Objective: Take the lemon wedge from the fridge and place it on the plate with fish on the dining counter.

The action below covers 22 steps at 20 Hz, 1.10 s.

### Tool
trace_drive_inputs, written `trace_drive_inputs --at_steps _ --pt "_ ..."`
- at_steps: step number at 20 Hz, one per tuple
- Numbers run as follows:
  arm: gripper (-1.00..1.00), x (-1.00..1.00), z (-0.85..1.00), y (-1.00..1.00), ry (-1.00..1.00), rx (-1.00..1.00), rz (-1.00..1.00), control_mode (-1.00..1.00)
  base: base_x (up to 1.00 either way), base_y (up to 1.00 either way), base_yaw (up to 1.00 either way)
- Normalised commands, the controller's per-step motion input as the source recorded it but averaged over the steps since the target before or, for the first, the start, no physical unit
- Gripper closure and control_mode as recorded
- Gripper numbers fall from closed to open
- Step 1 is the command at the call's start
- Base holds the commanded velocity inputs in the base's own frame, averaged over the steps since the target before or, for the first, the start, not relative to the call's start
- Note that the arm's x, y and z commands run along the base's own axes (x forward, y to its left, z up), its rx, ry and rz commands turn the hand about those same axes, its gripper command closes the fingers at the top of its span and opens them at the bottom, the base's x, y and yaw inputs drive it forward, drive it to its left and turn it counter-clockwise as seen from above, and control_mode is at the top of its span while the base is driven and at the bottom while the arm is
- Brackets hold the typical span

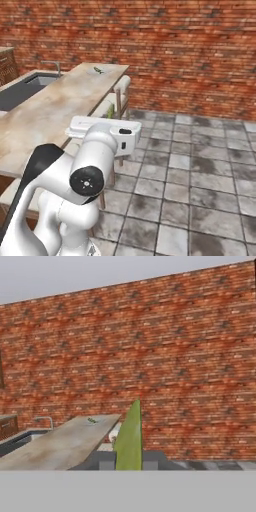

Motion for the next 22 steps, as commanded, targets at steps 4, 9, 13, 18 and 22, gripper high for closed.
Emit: trace_drive_inputs --at_steps 4,9,13,18,22 --pt "1.00 0.00 0.00 0.00 0.00 0.00 0.00 1.00 1.00 -0.65 0.15" --pt "1.00 0.00 0.00 0.00 0.00 0.00 0.00 1.00 1.00 -0.83 0.06" --pt "1.00 0.00 0.00 0.00 0.00 0.00 0.00 1.00 0.77 -1.00 0.00" --pt "1.00 0.00 0.00 0.00 0.00 0.00 0.00 1.00 0.41 -1.00 -0.03" --pt "1.00 0.00 0.00 0.00 0.00 0.00 0.00 1.00 -0.71 -1.00 -0.10"
